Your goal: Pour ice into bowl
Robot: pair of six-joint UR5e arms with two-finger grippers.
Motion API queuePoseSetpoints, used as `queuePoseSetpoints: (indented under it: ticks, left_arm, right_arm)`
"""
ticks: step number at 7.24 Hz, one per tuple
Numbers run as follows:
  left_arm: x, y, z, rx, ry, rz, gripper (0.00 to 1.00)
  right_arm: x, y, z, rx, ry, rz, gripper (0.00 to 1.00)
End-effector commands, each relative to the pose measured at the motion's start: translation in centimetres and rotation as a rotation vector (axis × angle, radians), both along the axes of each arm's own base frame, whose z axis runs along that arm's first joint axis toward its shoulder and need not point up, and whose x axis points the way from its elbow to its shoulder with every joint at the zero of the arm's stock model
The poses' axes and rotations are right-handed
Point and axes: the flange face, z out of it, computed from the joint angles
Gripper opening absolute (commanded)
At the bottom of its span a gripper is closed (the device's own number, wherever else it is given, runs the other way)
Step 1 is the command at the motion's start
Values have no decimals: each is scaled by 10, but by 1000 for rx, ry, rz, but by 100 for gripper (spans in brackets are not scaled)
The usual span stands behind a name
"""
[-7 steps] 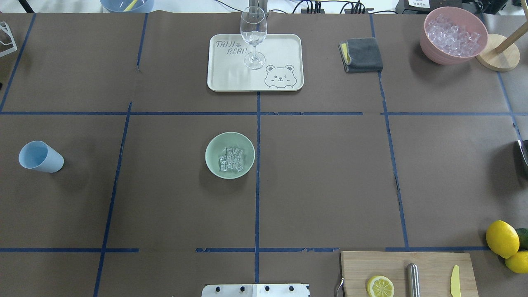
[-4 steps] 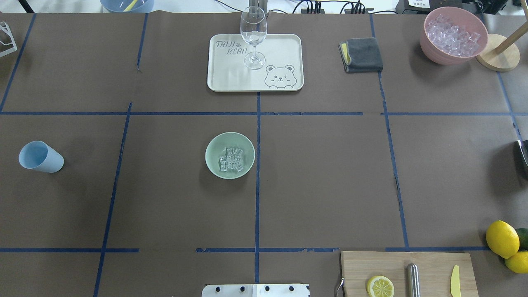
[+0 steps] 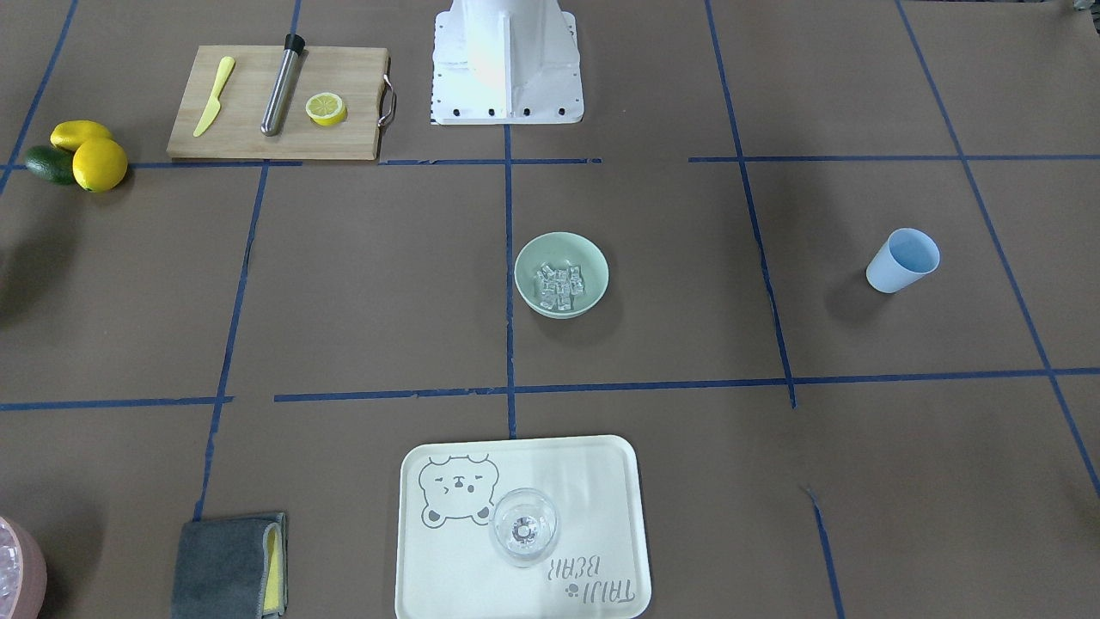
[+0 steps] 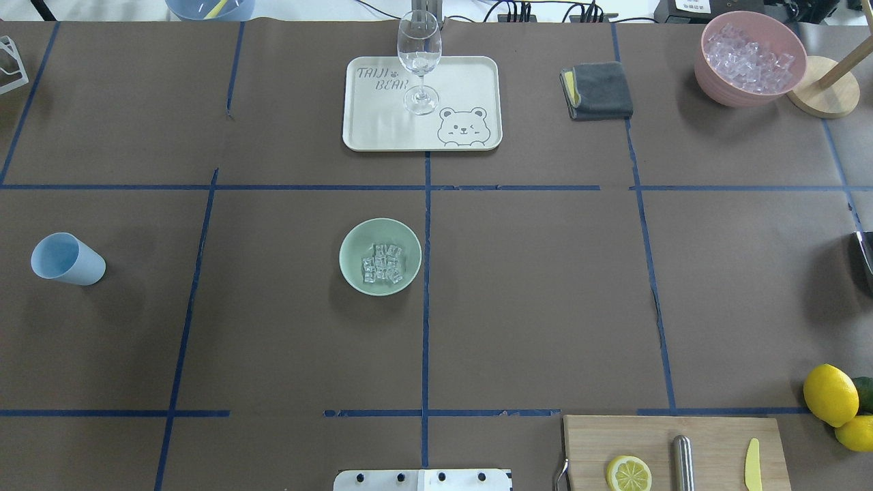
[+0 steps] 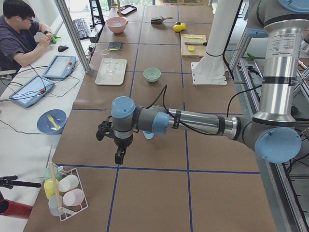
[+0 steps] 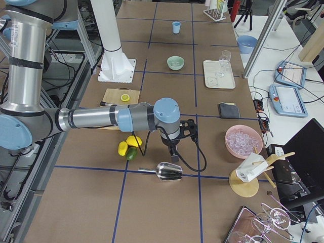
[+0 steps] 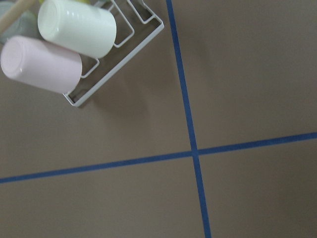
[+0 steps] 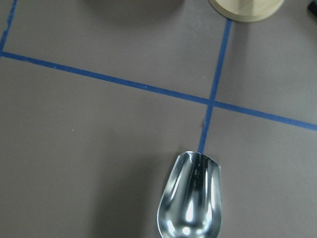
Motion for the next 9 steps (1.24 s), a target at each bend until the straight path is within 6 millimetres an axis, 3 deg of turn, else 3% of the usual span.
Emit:
queuePoseSetpoints:
  ticks: [1, 5, 9]
  left_arm:
    - [-22, 18, 18, 29, 11, 58, 100]
    - [-23, 17, 15, 38, 11, 56, 100]
    - [-22, 17, 15, 38, 13, 58, 100]
  right_arm:
    - [-64, -27, -54, 47, -54, -31, 100]
    - [-244, -54, -217, -74, -177, -1, 100]
    - [-450, -31, -354, -183, -167, 82, 100]
